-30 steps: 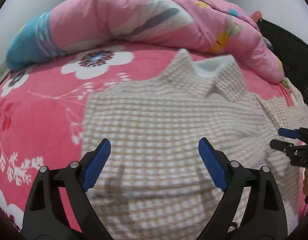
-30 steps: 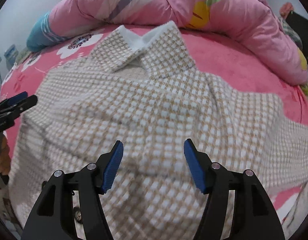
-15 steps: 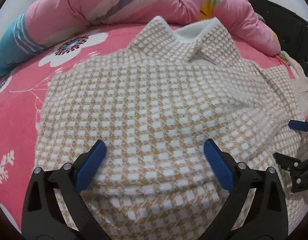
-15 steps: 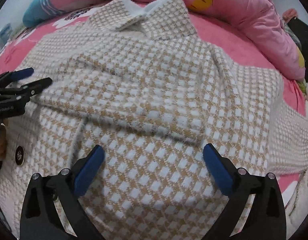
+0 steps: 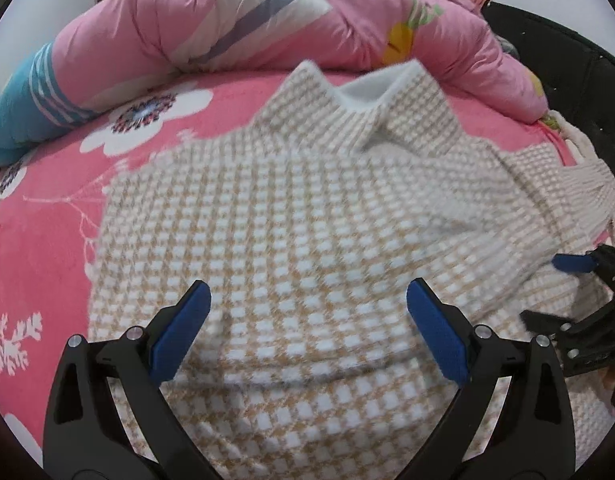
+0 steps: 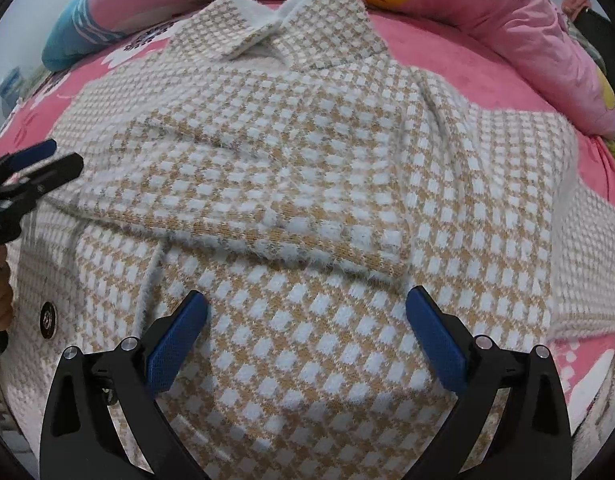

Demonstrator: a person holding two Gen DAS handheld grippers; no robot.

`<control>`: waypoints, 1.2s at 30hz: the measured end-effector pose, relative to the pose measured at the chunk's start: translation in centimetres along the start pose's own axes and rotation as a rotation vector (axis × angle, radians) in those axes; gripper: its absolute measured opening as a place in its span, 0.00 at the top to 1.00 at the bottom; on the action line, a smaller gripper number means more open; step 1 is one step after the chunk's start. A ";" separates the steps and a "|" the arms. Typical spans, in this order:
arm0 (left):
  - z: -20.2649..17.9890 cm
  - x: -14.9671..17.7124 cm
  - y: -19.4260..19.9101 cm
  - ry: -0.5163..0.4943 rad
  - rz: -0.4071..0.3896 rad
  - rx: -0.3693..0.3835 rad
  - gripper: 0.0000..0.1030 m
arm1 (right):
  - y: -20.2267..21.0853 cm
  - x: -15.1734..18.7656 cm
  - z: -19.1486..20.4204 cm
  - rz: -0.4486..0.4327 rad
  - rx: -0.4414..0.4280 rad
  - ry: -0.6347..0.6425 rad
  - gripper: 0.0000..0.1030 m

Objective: Fold large clothes

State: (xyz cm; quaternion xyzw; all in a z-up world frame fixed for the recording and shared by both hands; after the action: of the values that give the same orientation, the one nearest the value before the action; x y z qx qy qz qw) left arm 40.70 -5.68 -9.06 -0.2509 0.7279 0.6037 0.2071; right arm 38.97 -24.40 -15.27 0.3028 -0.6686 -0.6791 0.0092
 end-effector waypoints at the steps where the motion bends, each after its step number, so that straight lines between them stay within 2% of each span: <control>1: -0.2 -0.2 0.0 0.000 0.000 0.004 0.08 | 0.0 0.0 0.0 0.001 0.004 -0.001 0.06; 5: -1.2 -0.8 -0.7 0.004 0.018 0.020 0.08 | -0.2 -0.2 0.2 -0.007 0.011 -0.008 0.06; 9: -1.0 0.3 -3.7 0.017 0.092 0.001 0.08 | -0.2 -0.2 0.2 -0.020 0.009 -0.008 0.06; 12: -0.9 0.5 -3.6 0.013 0.053 0.012 0.07 | -0.1 -0.1 0.2 -0.018 0.009 -0.006 0.06; 29: -0.7 0.7 -3.6 0.022 0.052 0.022 0.07 | 0.4 -0.3 0.3 0.006 0.006 -0.018 0.06; 36: -0.7 0.8 -3.6 0.023 0.050 0.022 0.07 | 2.7 -0.2 -0.3 -0.041 -0.006 -0.053 0.06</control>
State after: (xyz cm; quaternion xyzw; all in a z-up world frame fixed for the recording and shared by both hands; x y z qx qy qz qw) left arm 42.31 -7.00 -12.21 -0.2373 0.7428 0.5976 0.1864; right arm 38.24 -24.80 -12.72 0.2983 -0.6601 -0.6890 -0.0213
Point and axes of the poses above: each gripper's, at about its wrist camera, not at the fingertips, and y roughly against the way its jaws point, z to its left, x to its underside, the point moved 7 cm from there along -y, roughly the way its jaws point, and after that the axes turned 12 degrees about y, right-handed, at the moved point
